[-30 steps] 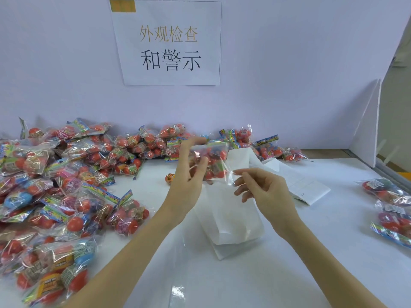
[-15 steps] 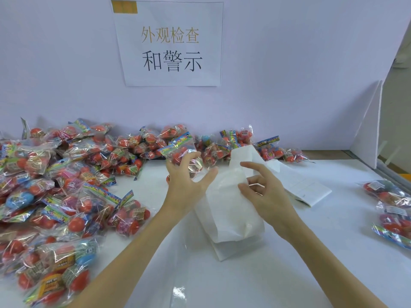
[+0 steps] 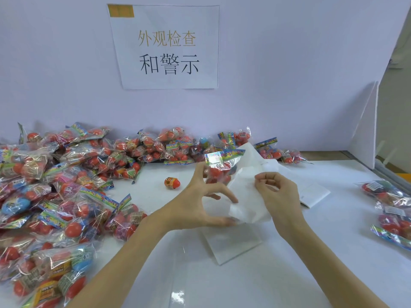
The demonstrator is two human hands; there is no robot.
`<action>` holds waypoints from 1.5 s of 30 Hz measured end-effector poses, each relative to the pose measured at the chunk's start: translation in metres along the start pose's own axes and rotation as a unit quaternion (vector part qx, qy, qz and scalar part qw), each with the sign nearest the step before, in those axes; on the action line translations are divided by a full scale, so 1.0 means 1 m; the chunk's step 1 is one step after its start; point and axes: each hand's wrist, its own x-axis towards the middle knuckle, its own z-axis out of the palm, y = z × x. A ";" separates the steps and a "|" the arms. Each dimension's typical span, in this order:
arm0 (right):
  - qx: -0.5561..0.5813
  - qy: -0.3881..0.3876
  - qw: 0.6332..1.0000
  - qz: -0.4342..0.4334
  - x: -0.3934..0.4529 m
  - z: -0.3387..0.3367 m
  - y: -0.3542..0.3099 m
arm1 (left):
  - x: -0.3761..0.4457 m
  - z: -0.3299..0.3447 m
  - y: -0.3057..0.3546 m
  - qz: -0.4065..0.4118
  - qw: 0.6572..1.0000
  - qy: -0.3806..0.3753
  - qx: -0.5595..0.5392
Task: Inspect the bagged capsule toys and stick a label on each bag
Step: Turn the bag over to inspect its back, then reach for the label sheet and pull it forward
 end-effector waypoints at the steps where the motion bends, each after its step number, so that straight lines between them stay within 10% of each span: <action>1: -0.009 -0.009 1.000 0.006 0.000 0.000 0.000 | 0.001 0.000 -0.001 -0.003 1.000 0.013 0.003; 11: -0.171 -0.083 0.938 -0.290 -0.018 0.009 -0.013 | 0.010 -0.005 -0.019 -0.133 0.964 0.212 -0.084; 45: -0.247 -0.074 0.844 -0.470 -0.017 0.018 0.003 | 0.008 0.017 -0.015 -0.133 0.968 0.175 -0.122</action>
